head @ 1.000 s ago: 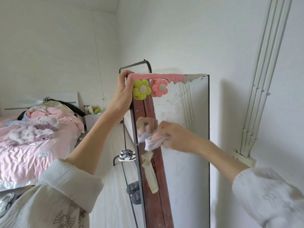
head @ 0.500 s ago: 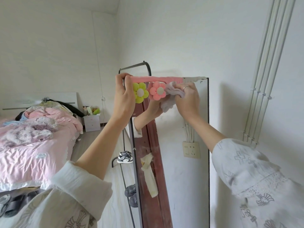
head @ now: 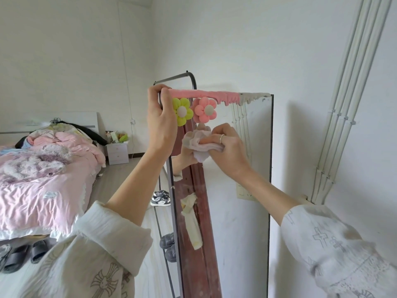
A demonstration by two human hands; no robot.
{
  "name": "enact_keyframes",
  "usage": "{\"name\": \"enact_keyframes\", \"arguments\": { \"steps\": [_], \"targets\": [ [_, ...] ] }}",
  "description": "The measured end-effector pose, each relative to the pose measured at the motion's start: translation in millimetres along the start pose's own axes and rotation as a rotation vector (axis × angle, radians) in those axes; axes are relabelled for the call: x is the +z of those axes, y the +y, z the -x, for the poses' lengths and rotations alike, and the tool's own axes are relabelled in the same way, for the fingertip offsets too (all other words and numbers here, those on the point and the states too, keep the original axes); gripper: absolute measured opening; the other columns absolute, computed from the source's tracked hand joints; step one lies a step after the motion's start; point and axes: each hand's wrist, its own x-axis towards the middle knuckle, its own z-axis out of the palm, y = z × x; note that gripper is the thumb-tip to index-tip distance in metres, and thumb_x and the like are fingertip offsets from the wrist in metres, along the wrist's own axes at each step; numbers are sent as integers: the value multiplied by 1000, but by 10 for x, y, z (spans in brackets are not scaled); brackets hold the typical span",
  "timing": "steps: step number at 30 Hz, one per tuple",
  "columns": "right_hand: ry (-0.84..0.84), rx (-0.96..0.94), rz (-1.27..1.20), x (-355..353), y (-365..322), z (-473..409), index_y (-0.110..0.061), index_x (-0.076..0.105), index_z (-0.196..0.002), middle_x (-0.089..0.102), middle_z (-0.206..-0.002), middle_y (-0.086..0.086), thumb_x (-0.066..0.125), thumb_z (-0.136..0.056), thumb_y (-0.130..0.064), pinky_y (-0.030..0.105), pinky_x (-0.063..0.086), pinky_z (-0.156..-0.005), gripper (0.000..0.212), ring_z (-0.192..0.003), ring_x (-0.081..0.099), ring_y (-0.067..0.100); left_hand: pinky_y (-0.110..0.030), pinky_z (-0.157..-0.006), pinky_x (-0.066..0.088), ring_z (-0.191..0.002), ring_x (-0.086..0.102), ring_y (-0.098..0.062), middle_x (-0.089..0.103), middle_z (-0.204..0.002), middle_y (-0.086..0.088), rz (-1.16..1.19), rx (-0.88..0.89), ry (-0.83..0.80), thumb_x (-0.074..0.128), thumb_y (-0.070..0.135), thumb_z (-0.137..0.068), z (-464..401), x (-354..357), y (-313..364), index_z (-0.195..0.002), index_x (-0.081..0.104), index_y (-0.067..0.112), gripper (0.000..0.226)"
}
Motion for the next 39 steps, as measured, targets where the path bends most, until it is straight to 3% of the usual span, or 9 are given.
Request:
{"name": "enact_keyframes", "arguments": {
  "steps": [4, 9, 14, 16, 22, 28, 32, 35, 39],
  "targets": [
    [-133, -20, 77, 3, 11, 214, -9, 75, -84, 45, -81, -2, 67, -75, -9, 21, 37, -65, 12, -81, 47, 18, -27, -58, 42, -67, 49, -9, 47, -75, 9, 6, -24, 35, 31, 25, -97, 4, 15, 11, -84, 44, 30, 19],
    [-742, 42, 217, -316, 12, 412, -18, 67, -77, 37, -79, -26, 53, -80, 5, 8, 30, -62, 27, -78, 43, 9, -30, -62, 44, -70, 50, -12, 49, -77, 8, -20, 3, 51, 32, 23, -97, 19, 17, 24, -84, 44, 30, 19],
    [-99, 176, 216, -677, 272, -32, -6, 71, -103, 46, -92, 1, 54, -81, 6, 8, 34, -68, 30, -88, 51, 19, -29, -62, 43, -65, 45, -8, 47, -74, 9, -44, 32, 87, 33, 22, -97, 9, 34, 9, -82, 43, 31, 21],
    [-13, 156, 302, -728, 330, -270, -7, 68, -109, 45, -96, 5, 52, -82, 5, 11, 31, -73, 34, -96, 51, 22, -26, -62, 42, -64, 45, -4, 47, -74, 10, -49, 39, 100, 33, 20, -97, 12, 43, 7, -82, 43, 31, 21],
    [71, 160, 304, -525, 364, -713, -8, 66, -113, 50, -110, 12, 45, -83, 2, 16, 32, -80, 38, -111, 47, 23, -29, -58, 39, -61, 43, -12, 45, -69, 6, -72, 40, 123, 32, 21, -97, 11, 73, -1, -79, 42, 33, 24],
    [74, 130, 247, -241, 449, -233, -9, 71, -99, 43, -92, -2, 55, -82, 0, 23, 33, -76, 25, -91, 40, 17, -30, -55, 38, -54, 40, -4, 43, -65, 8, -75, 54, 135, 32, 20, -97, 18, 71, -5, -79, 43, 32, 24],
    [-189, 32, 299, -138, 549, 403, -6, 72, -79, 53, -85, 7, 66, -74, 0, 39, 50, -68, 10, -84, 53, 28, -30, -59, 40, -54, 40, 0, 44, -66, 11, -96, 42, 146, 33, 21, -97, 16, 41, 2, -81, 44, 32, 22],
    [-536, 38, 356, -361, 613, 526, -10, 73, -91, 53, -93, 8, 60, -80, -3, 37, 47, -79, 19, -91, 54, 26, -29, -58, 39, -52, 40, 2, 43, -65, 11, -105, 47, 134, 32, 22, -97, 44, 58, 16, -81, 43, 33, 23],
    [-156, 194, 352, -738, 668, -49, -9, 70, -104, 49, -100, 12, 51, -83, 4, 18, 32, -81, 32, -96, 46, 19, -25, -56, 39, -51, 40, 3, 43, -65, 10, -101, 47, 133, 32, 22, -97, 48, 72, 31, -87, 45, 25, 18]
  ]
}}
